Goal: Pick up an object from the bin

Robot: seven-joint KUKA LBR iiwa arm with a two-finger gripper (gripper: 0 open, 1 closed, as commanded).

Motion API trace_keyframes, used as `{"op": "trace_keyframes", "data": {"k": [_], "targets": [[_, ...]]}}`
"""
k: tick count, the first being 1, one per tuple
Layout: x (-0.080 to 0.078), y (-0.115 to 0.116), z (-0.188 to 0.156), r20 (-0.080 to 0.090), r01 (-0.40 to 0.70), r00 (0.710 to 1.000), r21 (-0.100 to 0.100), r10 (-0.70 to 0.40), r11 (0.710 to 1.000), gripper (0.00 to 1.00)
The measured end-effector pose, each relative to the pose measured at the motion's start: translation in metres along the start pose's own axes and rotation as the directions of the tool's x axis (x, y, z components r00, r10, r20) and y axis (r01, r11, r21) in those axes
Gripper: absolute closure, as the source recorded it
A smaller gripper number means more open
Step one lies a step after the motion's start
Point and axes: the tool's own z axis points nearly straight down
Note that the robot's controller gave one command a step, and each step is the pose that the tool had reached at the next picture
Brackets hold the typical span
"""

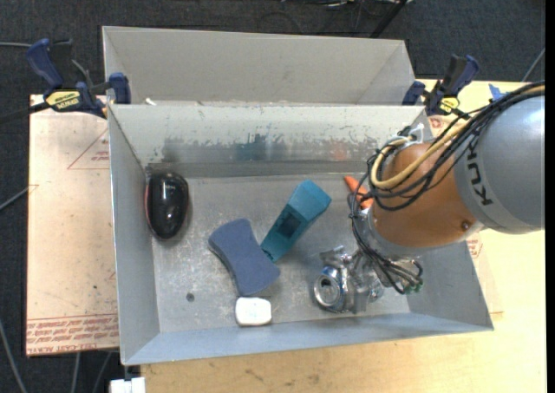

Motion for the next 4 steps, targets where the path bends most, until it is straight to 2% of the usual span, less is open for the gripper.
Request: {"op": "trace_keyframes", "data": {"k": [1, 2, 3, 4], "targets": [[0.0, 0.0, 0.0, 0.0, 0.0, 1.0, 0.0, 0.0, 1.0, 1.0], [0.009, -0.001, -0.112, 0.002, -0.015, 1.0, -0.001, 0.015, 1.0, 1.0], [0.009, -0.001, -0.112, 0.002, -0.015, 1.0, -0.001, 0.015, 1.0, 1.0], [-0.015, -0.027, -0.171, 0.006, 0.436, 0.9, 0.001, -0.436, 0.9, 1.0]]}}
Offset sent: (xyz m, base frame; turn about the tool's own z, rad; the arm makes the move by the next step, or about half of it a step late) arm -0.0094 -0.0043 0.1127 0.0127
